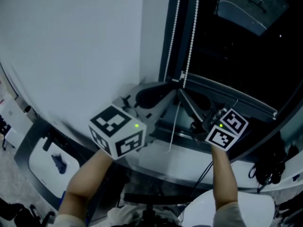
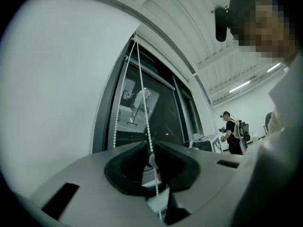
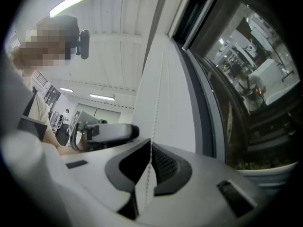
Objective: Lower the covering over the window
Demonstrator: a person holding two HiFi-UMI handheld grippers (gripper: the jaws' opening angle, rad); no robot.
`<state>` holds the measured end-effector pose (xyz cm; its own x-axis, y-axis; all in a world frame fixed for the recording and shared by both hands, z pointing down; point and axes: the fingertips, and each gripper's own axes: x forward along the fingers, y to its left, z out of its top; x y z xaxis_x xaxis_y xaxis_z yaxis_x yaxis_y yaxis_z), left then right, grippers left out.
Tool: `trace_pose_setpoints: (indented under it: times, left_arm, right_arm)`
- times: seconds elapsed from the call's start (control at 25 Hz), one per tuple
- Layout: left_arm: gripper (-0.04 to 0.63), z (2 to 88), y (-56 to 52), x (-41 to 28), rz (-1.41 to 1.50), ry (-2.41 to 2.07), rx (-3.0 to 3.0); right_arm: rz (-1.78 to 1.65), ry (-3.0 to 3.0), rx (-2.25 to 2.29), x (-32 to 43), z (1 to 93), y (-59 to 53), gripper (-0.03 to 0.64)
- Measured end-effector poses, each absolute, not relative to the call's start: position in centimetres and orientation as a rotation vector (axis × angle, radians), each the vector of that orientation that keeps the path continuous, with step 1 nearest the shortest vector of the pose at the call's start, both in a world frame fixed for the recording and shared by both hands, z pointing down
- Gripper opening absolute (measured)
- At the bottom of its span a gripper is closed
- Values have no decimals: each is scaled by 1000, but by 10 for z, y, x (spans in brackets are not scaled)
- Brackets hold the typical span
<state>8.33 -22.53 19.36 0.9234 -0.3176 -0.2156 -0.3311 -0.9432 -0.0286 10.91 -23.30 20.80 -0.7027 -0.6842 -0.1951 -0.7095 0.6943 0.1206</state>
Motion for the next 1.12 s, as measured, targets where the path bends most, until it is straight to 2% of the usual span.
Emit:
trace_pose_setpoints:
  times: [0.36, 0.76, 0.92, 1.04, 1.12]
  left_arm:
    - [51, 137, -223, 87, 462, 499, -2950]
    - [49, 145, -237, 107, 408, 491, -2958]
    - [25, 149, -244, 104, 399, 548, -2940]
    - [25, 153, -245, 99, 417, 592, -2900]
    - [25, 164, -246, 100, 372, 600, -2904]
  right_arm:
    - [187, 2791, -1126, 107, 267, -221, 15]
    - [18, 2819, -1097, 96, 335, -215, 8]
    - [6, 2817, -1097, 97, 340, -211, 7]
    - [-30, 2808, -1069, 102, 334, -208, 18]
    - [-92, 2734, -1012, 113, 318, -205, 75]
